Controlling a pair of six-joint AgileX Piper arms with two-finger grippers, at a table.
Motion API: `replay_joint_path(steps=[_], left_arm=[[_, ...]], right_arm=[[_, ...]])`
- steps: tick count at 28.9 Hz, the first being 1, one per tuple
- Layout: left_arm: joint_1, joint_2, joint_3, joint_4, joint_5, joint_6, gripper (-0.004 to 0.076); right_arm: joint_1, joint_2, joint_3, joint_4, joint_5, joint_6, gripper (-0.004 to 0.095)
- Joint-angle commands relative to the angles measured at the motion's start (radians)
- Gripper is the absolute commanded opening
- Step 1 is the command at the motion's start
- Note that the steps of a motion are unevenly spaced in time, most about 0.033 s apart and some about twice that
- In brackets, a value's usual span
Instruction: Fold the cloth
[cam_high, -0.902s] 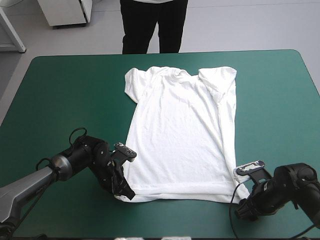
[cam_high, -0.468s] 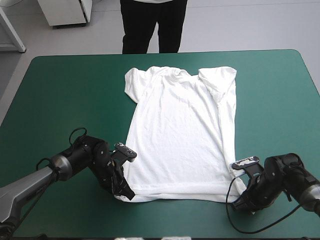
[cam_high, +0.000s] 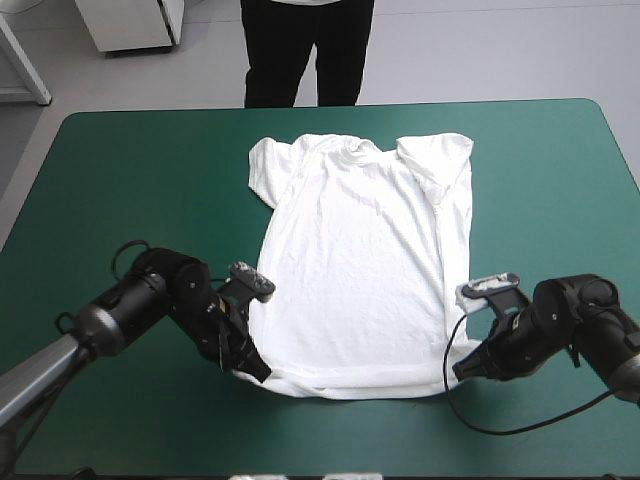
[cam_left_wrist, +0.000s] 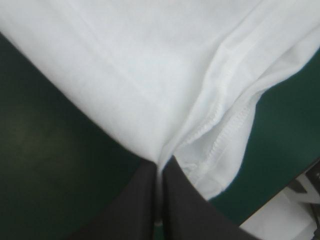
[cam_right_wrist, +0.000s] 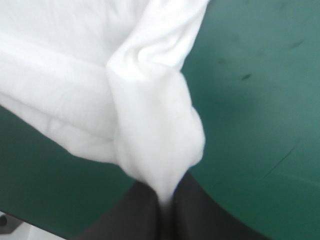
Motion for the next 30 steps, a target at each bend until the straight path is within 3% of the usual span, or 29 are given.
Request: replay_joint_path(steps=[1, 8, 15, 23, 26, 30], left_arm=[[-0.007, -0.119, -0.168, 0.048, 0.073, -0.032, -0.001], [-0.007, -0.189, -0.584, 0.15, 0.123, -0.034, -0.001], [-0.007, -0.141, -1.022, 0.278, 0.046, -0.02, -0.001], [-0.007, -0.047, -1.387, 0.292, 0.025, 0.042, -0.001], [-0.007, -0.053, -1.476, 0.266, 0.013, 0.043, -0.001], [-0.007, -0.058, -1.549, 0.203, -0.106, 0.073, -0.001]], right_arm=[[0.003, -0.053, -0.184, -0.017, 0.04, 0.02, -0.0013], [0.001, -0.078, -0.541, -0.084, 0.087, 0.102, -0.0013], [0.001, -0.076, -0.913, -0.193, 0.06, 0.149, -0.0013], [0.001, -0.073, -1.195, -0.244, -0.086, 0.157, -0.0013], [0.001, -0.073, -1.294, -0.239, -0.21, 0.159, -0.0013], [0.001, -0.073, -1.327, -0.239, -0.336, 0.177, -0.0013]])
